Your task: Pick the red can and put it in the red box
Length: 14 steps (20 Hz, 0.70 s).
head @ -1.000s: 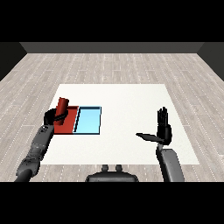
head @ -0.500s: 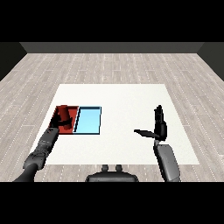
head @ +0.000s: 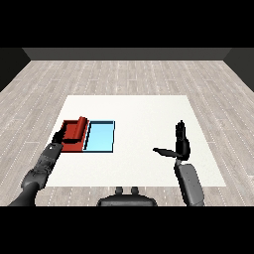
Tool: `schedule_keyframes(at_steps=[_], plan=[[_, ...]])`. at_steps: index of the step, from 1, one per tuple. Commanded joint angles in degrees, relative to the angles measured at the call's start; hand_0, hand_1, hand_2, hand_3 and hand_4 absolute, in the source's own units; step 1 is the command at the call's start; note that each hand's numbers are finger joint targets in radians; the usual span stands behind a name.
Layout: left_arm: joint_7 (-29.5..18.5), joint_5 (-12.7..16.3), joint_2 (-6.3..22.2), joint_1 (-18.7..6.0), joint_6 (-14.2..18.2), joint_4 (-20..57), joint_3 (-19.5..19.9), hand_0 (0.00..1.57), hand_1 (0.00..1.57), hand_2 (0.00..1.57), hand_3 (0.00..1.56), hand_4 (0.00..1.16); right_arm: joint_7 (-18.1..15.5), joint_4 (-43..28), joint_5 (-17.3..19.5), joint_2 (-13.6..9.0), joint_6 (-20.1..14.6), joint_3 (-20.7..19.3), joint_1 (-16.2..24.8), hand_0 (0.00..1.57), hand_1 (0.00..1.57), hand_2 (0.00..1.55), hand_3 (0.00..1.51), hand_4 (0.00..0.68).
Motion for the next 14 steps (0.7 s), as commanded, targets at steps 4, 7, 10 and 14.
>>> schedule_keyframes(at_steps=[4,7,10,14], plan=[[-12.95,9.64,-0.63,1.22,6.2,-7.19,10.16,0.0,0.0,0.0,0.0,0.0,-0.02,-2.59,-3.76,-0.64,2.87,-1.84,1.43,0.0,0.0,0.0,0.0,0.0],[-23.03,14.92,-0.49,0.74,2.4,-14.03,15.21,0.0,0.0,0.0,0.0,0.0,0.14,-2.98,-3.64,-0.79,3.16,-1.56,1.63,0.0,0.0,0.0,0.0,0.0],[-30.62,21.06,-6.78,-0.41,-6.25,-21.05,19.27,0.0,0.0,0.0,0.0,0.0,-0.52,-2.37,-4.47,0.65,4.14,-0.2,0.65,0.0,0.0,0.0,0.0,0.0],[-34.61,22.84,-12.98,2.12,-12.76,-29.1,17.36,0.0,0.0,0.0,0.0,0.0,0.43,-2.54,-7.25,0.56,8.79,1.97,1.42,0.0,0.0,0.0,0.0,0.0]])
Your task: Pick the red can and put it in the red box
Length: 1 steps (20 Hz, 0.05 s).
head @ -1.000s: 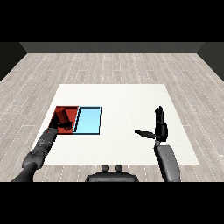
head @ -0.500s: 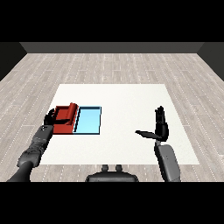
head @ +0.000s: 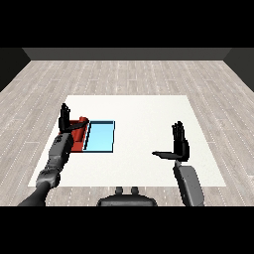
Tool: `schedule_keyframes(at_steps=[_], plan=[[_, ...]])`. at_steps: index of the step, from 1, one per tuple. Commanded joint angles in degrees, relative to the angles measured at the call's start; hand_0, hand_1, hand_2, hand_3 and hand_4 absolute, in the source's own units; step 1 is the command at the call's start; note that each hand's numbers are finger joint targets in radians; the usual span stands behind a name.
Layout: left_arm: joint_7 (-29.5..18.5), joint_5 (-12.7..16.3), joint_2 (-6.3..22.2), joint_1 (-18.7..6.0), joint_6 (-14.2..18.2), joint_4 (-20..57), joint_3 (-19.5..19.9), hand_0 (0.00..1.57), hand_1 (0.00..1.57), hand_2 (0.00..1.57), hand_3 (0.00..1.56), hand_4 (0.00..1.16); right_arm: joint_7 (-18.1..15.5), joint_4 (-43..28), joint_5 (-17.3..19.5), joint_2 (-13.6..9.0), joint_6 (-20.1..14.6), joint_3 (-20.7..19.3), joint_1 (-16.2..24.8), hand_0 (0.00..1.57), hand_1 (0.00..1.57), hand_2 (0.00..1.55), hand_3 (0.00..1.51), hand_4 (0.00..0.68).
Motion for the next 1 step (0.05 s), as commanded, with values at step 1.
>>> schedule_keyframes(at_steps=[1], plan=[[-5.13,3.06,-6.09,2.91,-6.23,-9.52,-0.56,0.0,0.0,0.0,0.0,0.0,1.74,-1.41,-2.99,-0.04,3.37,1.09,0.46,0.0,0.0,0.0,0.0,0.0]])
